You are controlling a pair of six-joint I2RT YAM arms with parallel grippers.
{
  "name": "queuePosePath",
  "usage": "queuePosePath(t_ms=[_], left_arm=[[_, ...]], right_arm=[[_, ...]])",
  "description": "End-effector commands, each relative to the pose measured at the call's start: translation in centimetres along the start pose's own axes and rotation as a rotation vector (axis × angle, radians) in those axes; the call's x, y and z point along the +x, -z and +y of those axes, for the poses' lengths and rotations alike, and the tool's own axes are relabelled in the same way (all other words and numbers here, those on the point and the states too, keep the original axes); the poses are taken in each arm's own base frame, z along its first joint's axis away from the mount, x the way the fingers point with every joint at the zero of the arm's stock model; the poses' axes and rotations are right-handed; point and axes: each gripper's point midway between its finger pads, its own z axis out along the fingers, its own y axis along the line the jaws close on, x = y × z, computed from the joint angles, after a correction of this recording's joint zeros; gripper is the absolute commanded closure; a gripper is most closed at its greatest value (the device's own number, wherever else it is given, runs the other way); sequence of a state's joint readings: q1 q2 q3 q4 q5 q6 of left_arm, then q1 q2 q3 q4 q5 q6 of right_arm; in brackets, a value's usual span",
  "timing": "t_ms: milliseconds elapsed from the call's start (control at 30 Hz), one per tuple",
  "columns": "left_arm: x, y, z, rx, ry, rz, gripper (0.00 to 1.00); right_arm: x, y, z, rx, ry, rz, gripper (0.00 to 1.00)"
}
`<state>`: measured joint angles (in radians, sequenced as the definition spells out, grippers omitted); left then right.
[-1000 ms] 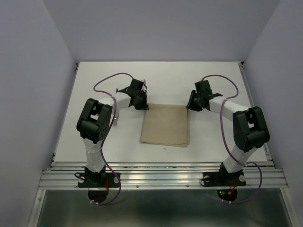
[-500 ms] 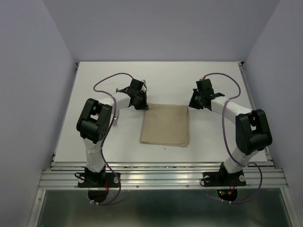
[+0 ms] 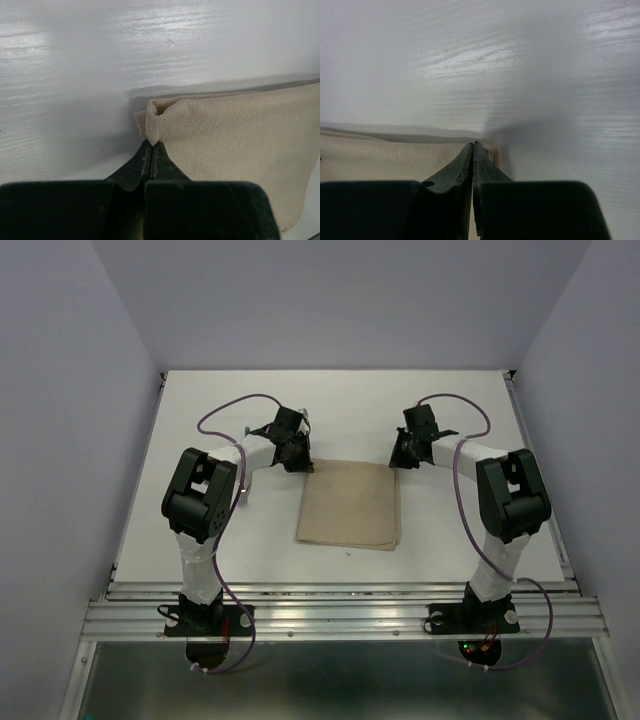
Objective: Fold the napkin into a case and place the utensils inside
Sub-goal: Smooth out the lower triangle-folded napkin at the center of the board.
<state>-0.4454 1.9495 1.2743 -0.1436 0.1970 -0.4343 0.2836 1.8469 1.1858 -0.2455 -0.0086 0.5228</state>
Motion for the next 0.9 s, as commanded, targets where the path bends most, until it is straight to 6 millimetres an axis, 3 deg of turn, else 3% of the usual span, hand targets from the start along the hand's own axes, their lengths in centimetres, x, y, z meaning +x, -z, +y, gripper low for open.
queuePosePath(t_ms=[0, 67, 167, 333, 400, 500, 533, 567, 667, 733, 867], left_arm=[[-0.6, 0.4, -0.2, 0.003, -0.011, -0.014, 1.00], [-0.5, 0.5, -0.1, 0.001, -0.013, -0.016, 1.00], [-0.6, 0.7, 0.0, -0.007, -0.016, -0.019, 1.00], [-1.2, 1.4, -0.1, -0.021, -0.011, -0.036, 1.00], [-1.6, 1.9, -0.3, -0.019, -0.008, -0.050, 0.99], [-2.1, 2.6, -0.4, -0.027, 0.000, -0.070, 0.83], [-2.2, 2.7, -0.4, -0.031, 0.000, -0.074, 0.78], [-2.3, 2.9, -0.4, -0.033, 0.001, -0.079, 0.64], [-2.6, 3.5, -0.6, -0.031, -0.003, -0.091, 0.44], [-2.9, 4.0, -0.8, -0.030, -0.006, -0.100, 0.43], [-3.8, 5.4, -1.3, -0.025, 0.004, -0.137, 0.43]], right_arm=[[-0.9, -1.7, 0.4, 0.011, 0.024, -0.022, 0.93], [-0.7, -2.0, 0.2, 0.023, 0.025, -0.016, 0.94], [-1.2, -1.0, 0.8, -0.003, 0.022, -0.030, 0.93], [-4.4, 3.1, 1.8, -0.021, 0.028, -0.150, 0.90], [-4.6, 3.9, 1.6, -0.011, 0.032, -0.167, 0.87], [-4.4, 4.5, 0.9, 0.013, 0.040, -0.172, 0.78], [-4.2, 4.4, 0.7, 0.021, 0.042, -0.169, 0.70], [-3.8, 4.2, 0.4, 0.028, 0.042, -0.161, 0.66], [-2.0, 3.4, -0.3, 0.031, 0.041, -0.110, 0.46], [-0.9, 3.1, 0.2, -0.007, 0.052, -0.067, 0.34], [-0.1, 2.8, 0.0, -0.016, 0.059, -0.049, 0.27]])
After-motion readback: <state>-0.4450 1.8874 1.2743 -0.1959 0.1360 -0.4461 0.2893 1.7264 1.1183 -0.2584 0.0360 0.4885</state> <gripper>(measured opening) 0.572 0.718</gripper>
